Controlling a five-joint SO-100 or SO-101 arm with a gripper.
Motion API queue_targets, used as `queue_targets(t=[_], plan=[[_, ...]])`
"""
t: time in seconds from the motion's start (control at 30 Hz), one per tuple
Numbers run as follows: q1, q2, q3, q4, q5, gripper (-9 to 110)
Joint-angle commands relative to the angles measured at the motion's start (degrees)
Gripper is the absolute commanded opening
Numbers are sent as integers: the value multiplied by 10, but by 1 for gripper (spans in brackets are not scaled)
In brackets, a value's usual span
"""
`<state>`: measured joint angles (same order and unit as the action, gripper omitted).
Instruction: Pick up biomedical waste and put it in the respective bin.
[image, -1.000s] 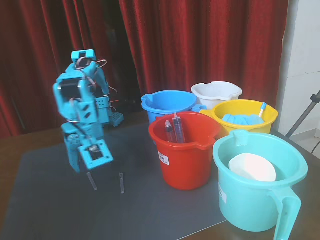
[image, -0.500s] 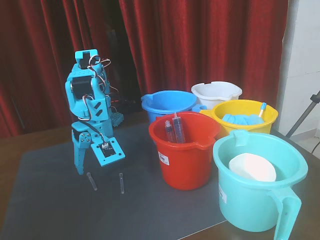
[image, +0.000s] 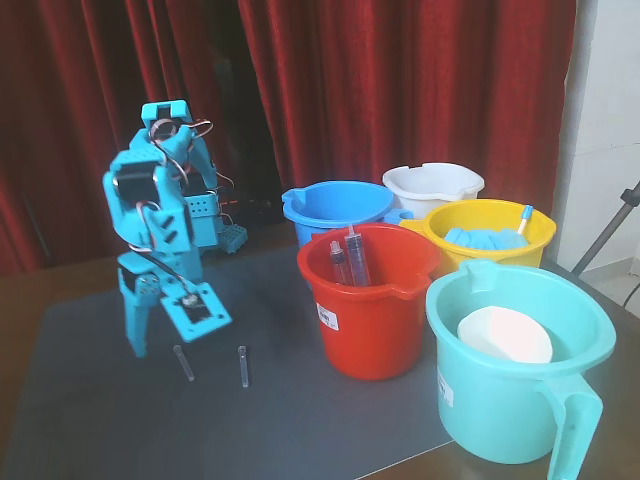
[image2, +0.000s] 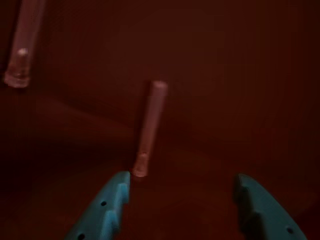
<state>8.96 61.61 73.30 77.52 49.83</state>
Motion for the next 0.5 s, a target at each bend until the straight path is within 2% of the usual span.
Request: queue_targets(t=[0.0,0.47], plan=[[9,8,2,-6,-11,23],[9,7,13,-7,-35,22]])
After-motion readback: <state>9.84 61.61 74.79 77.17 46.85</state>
